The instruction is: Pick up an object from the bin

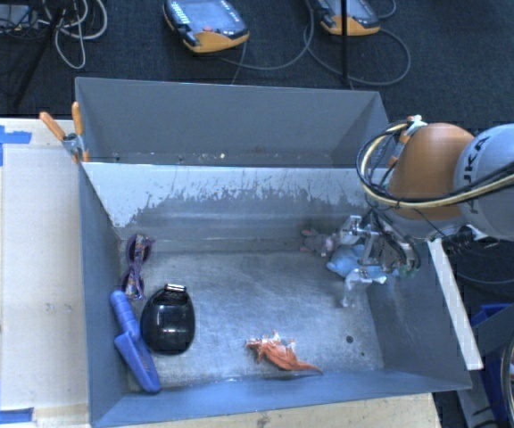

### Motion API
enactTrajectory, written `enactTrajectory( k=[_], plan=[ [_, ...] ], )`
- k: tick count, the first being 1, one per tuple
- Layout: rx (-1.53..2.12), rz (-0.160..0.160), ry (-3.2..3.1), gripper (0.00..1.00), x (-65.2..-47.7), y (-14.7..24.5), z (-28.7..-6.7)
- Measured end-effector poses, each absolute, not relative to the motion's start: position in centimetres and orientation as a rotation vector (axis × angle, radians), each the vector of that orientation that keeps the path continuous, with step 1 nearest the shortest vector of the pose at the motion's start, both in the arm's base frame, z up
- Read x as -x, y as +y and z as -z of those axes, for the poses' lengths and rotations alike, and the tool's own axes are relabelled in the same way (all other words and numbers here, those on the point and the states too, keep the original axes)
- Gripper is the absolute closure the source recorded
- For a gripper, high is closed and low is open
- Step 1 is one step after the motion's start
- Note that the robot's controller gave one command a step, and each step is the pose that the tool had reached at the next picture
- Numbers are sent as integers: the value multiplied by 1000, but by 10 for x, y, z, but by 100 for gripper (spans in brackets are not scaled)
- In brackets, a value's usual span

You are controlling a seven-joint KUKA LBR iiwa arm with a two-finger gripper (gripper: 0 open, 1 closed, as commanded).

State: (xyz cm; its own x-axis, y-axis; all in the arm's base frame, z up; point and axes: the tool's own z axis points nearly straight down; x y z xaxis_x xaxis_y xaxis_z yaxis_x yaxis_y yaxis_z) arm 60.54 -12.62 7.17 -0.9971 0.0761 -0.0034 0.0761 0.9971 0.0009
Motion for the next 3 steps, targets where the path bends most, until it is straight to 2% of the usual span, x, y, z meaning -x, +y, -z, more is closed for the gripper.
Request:
enactTrajectory(
  k=[1, 2, 3],
  plan=[
    [-366, 2, 3107, 100, -585, -134, -74],
    [-365, 2, 3107, 100, -585, -134, -74],
    [-422, 0, 3111, 100, -591, -132, -213]
  ],
)
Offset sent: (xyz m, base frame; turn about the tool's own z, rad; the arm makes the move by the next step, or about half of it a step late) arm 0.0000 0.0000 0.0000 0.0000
